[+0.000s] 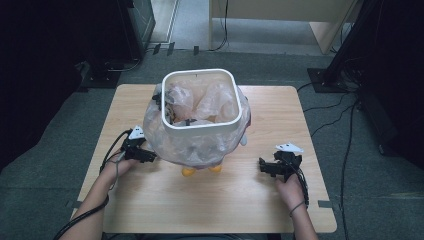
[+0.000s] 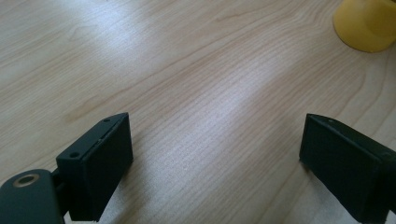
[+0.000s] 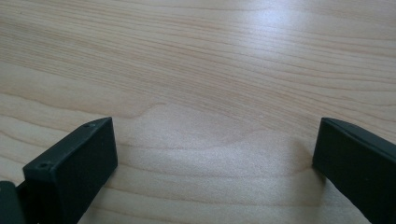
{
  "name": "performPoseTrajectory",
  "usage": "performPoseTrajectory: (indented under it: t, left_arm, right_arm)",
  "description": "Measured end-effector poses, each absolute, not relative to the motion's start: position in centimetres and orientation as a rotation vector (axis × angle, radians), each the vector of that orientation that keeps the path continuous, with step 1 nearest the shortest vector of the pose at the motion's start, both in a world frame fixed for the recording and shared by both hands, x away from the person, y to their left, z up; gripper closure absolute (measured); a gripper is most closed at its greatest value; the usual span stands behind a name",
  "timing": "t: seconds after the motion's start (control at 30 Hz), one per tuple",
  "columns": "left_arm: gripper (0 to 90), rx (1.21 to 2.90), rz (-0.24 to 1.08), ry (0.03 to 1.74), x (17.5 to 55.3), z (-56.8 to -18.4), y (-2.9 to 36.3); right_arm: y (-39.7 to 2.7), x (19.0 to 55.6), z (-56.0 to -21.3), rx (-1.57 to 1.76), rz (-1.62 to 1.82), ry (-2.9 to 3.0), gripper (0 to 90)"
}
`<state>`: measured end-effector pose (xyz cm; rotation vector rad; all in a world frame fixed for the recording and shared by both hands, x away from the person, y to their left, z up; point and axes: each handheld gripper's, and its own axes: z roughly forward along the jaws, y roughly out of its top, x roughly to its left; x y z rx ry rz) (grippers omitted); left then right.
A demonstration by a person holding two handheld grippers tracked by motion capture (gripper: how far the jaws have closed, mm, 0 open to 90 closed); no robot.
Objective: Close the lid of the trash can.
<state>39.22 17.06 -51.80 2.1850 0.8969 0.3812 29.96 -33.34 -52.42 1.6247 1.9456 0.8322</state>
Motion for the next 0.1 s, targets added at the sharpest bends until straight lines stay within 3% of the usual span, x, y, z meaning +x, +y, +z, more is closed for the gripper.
performPoseTrajectory:
  t: [0.1]
  left_arm:
    - [9.6,2.185,0.384,0.902,39.27,-51.8,17.02]
  right_arm:
    - [-33.29,30.01,-52.43,1.611,0.834,1.954,0.0]
